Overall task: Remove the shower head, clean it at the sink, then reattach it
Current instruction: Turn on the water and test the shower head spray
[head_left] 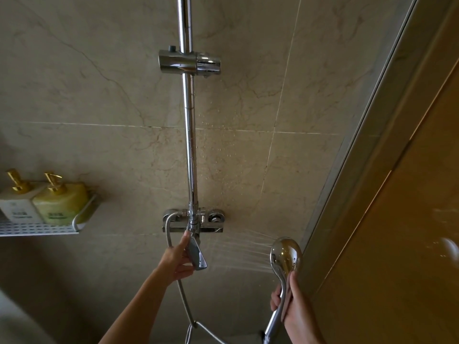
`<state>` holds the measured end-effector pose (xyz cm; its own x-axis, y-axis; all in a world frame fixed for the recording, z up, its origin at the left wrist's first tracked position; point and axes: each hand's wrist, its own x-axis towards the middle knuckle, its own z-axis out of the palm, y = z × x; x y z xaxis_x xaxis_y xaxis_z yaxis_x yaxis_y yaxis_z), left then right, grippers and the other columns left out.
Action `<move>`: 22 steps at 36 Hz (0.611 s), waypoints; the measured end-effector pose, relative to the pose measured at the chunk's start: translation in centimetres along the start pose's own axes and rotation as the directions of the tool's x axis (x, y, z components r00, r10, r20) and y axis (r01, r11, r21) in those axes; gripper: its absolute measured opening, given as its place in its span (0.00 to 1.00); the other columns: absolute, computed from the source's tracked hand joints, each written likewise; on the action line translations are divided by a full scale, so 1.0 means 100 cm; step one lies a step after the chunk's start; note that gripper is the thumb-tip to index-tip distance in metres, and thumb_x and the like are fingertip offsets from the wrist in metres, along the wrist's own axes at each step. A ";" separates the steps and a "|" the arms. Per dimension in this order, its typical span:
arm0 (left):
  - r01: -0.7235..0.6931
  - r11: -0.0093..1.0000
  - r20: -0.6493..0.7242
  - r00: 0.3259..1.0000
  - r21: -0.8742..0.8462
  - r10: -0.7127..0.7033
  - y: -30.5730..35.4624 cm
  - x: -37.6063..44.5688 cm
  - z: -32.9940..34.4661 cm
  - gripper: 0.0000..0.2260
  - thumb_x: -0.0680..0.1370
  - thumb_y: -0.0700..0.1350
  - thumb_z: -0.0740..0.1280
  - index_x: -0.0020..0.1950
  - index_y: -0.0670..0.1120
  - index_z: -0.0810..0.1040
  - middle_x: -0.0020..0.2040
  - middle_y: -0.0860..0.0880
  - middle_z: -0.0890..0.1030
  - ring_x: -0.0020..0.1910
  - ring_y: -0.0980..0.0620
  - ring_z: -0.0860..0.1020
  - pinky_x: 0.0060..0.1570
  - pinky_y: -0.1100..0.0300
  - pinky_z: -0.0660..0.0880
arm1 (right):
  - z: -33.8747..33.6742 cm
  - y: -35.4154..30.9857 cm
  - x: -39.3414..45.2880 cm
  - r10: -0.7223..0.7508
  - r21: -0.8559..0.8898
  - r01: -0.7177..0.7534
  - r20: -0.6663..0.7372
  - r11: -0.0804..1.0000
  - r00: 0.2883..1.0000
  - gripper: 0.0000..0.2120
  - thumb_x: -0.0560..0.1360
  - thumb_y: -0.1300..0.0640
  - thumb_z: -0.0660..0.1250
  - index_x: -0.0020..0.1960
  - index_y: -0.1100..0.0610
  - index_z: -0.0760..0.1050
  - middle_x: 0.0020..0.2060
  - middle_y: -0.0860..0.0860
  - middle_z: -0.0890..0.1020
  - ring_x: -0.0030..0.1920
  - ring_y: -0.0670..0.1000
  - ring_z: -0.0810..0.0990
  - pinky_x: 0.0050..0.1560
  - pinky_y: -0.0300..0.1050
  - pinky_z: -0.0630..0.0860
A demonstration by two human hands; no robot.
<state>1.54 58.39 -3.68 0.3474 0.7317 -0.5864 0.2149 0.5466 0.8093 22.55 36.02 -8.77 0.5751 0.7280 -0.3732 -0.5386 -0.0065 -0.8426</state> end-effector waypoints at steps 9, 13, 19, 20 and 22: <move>-0.017 1.000 0.012 1.000 -0.022 0.017 -0.002 0.002 -0.002 0.33 0.75 0.65 0.65 0.56 0.32 0.76 0.50 0.37 0.81 0.40 0.41 0.81 0.33 0.54 0.81 | -0.007 0.003 0.008 0.008 -0.007 -0.008 -0.003 1.000 1.000 0.28 0.73 0.35 0.60 0.35 0.62 0.71 0.24 0.56 0.71 0.22 0.53 0.71 0.29 0.48 0.69; -0.012 0.999 0.019 1.000 -0.030 0.012 -0.003 0.005 -0.002 0.33 0.76 0.64 0.64 0.58 0.32 0.75 0.52 0.35 0.82 0.44 0.39 0.83 0.36 0.51 0.82 | -0.010 0.009 0.014 0.014 -0.020 -0.015 -0.015 1.000 1.000 0.29 0.71 0.33 0.61 0.31 0.60 0.73 0.24 0.56 0.71 0.22 0.53 0.71 0.28 0.48 0.69; 0.007 0.999 0.017 1.000 -0.035 -0.006 -0.003 0.006 -0.001 0.35 0.76 0.64 0.64 0.62 0.31 0.74 0.58 0.33 0.81 0.50 0.35 0.83 0.45 0.45 0.82 | -0.010 0.013 0.019 0.015 -0.009 -0.015 -0.007 1.000 1.000 0.29 0.71 0.32 0.62 0.26 0.55 0.77 0.24 0.54 0.72 0.22 0.52 0.71 0.26 0.48 0.70; 0.007 0.999 0.018 1.000 -0.035 -0.007 -0.003 0.006 -0.001 0.35 0.76 0.64 0.64 0.62 0.31 0.74 0.58 0.33 0.81 0.50 0.35 0.83 0.44 0.46 0.82 | -0.009 0.013 0.019 0.017 -0.006 -0.017 -0.007 1.000 1.000 0.29 0.71 0.33 0.62 0.26 0.56 0.76 0.24 0.54 0.72 0.22 0.52 0.71 0.26 0.48 0.70; 0.007 0.999 0.022 1.000 -0.032 -0.006 -0.002 0.005 -0.001 0.35 0.77 0.63 0.64 0.62 0.30 0.74 0.57 0.33 0.81 0.50 0.35 0.83 0.43 0.47 0.82 | -0.009 0.013 0.018 0.020 -0.006 -0.020 -0.010 1.000 1.000 0.29 0.71 0.33 0.62 0.26 0.57 0.76 0.24 0.55 0.72 0.22 0.52 0.71 0.27 0.48 0.69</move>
<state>1.53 58.69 -4.17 0.3656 0.7193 -0.5907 0.1877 0.5646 0.8037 23.44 36.75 -10.85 0.5706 0.7207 -0.3937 -0.5460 -0.0252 -0.8374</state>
